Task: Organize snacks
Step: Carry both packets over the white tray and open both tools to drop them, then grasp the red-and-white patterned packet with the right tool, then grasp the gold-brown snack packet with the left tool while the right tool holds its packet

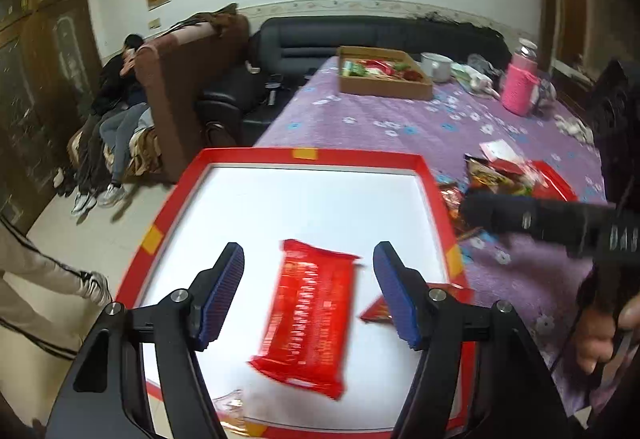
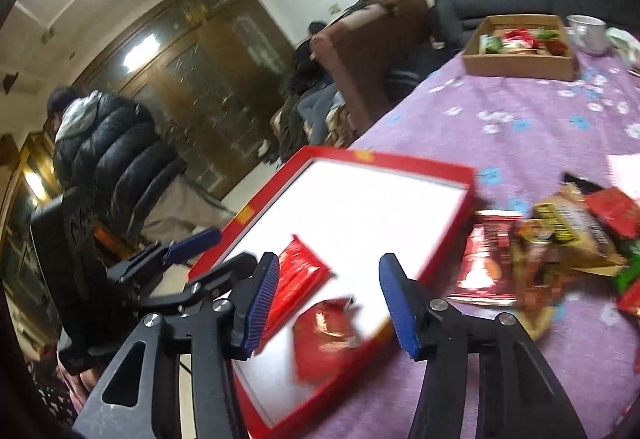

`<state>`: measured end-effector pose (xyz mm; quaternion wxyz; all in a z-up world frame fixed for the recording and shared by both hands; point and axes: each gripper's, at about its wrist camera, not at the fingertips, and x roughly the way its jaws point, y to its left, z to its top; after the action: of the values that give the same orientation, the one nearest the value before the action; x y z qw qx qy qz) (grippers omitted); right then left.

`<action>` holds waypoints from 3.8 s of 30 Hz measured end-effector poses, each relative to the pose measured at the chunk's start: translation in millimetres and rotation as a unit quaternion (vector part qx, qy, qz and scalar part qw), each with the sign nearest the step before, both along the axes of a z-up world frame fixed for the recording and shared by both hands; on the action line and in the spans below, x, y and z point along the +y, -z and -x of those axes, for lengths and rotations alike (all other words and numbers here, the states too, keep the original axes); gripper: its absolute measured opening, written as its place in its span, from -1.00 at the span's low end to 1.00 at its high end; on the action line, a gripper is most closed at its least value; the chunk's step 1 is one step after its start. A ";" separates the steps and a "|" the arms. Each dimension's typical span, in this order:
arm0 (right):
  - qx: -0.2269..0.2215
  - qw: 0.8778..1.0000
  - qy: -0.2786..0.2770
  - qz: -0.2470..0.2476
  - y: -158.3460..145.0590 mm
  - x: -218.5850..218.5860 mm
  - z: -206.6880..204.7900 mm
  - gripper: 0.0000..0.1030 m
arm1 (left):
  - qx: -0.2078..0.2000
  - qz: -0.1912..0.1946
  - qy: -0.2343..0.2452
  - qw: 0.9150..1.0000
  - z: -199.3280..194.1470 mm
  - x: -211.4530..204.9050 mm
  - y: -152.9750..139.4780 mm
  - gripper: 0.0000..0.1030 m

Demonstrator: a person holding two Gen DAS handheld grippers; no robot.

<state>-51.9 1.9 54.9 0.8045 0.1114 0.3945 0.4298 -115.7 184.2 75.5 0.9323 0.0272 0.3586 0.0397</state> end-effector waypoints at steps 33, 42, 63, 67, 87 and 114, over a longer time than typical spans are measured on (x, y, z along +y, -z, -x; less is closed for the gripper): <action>-0.002 0.978 0.206 0.024 6.6 -176.7 3.5 0.26 | 0.002 -0.082 0.037 0.996 -24.0 -83.1 -3.1 0.55; 0.003 0.977 0.209 0.037 8.3 -174.5 0.0 0.26 | 0.004 -0.080 0.036 0.996 -25.2 -79.0 -1.1 0.55; 0.003 0.925 0.247 0.288 43.7 -152.7 8.0 -0.09 | 0.012 -0.108 0.086 0.990 -54.8 -106.3 1.6 0.54; -0.008 0.926 0.238 0.292 42.7 -160.8 10.7 -0.20 | 0.018 -0.114 0.114 0.987 -70.7 -126.1 4.1 0.54; 0.079 0.967 0.241 0.030 48.5 -230.9 -4.5 -0.49 | 0.099 -0.115 0.195 0.969 -120.8 -182.0 35.7 0.54; 0.113 0.962 0.213 -0.130 45.6 -254.6 -4.3 -0.50 | 0.069 0.047 0.219 0.972 -48.4 -153.3 11.0 -0.39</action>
<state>-47.6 -252.7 9.3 0.8065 0.3440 0.3905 0.2806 -67.4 30.8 64.5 0.8917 0.0640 0.4084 -0.1842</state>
